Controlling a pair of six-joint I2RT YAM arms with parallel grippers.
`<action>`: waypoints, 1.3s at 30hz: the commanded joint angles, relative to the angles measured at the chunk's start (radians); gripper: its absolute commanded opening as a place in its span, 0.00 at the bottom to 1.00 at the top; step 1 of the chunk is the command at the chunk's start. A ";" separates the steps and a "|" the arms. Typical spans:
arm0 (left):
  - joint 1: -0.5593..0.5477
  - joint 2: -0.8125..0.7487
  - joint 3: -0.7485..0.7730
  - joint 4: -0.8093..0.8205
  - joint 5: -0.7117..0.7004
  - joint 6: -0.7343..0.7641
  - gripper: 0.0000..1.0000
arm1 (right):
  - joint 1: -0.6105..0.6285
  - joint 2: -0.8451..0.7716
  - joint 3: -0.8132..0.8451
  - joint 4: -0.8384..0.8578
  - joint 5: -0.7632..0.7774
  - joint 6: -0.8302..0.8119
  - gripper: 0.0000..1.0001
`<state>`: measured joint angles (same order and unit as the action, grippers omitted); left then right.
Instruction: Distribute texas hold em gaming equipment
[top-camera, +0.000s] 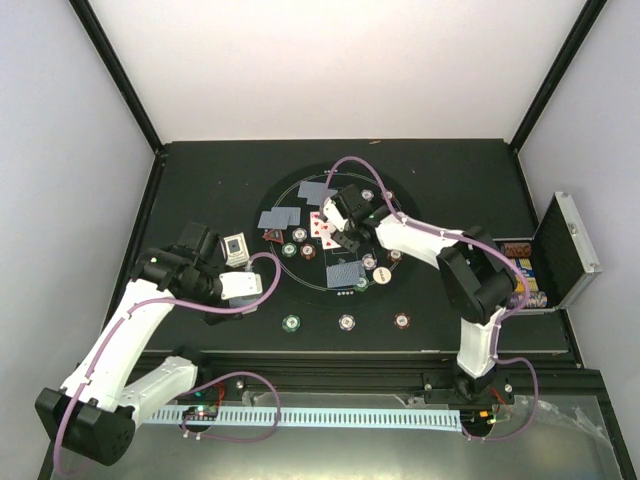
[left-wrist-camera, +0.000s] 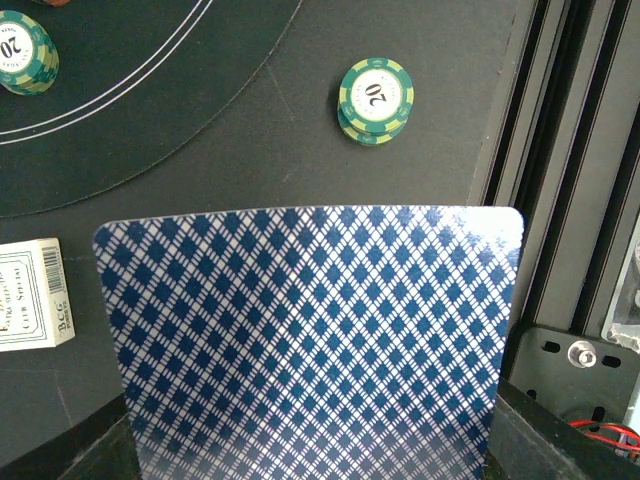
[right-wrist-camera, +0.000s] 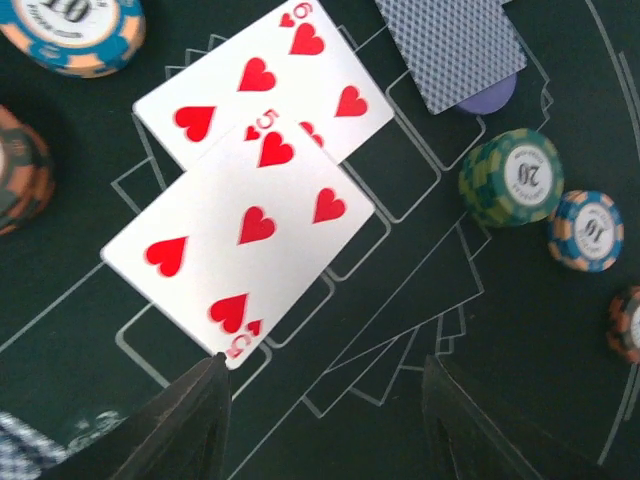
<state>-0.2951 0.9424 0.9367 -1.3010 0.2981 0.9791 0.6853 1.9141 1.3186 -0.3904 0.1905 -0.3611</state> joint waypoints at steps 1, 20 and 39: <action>0.004 0.000 0.030 -0.005 -0.004 0.000 0.02 | 0.007 -0.046 -0.045 0.004 -0.101 0.104 0.55; 0.004 0.016 0.048 -0.018 -0.013 0.001 0.02 | 0.048 0.076 -0.031 0.019 0.000 0.189 0.51; 0.004 0.015 0.046 -0.024 -0.025 0.009 0.02 | 0.007 0.244 0.151 -0.037 0.138 0.294 0.47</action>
<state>-0.2951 0.9577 0.9443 -1.3025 0.2848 0.9794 0.7128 2.1155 1.4483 -0.4103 0.2703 -0.0925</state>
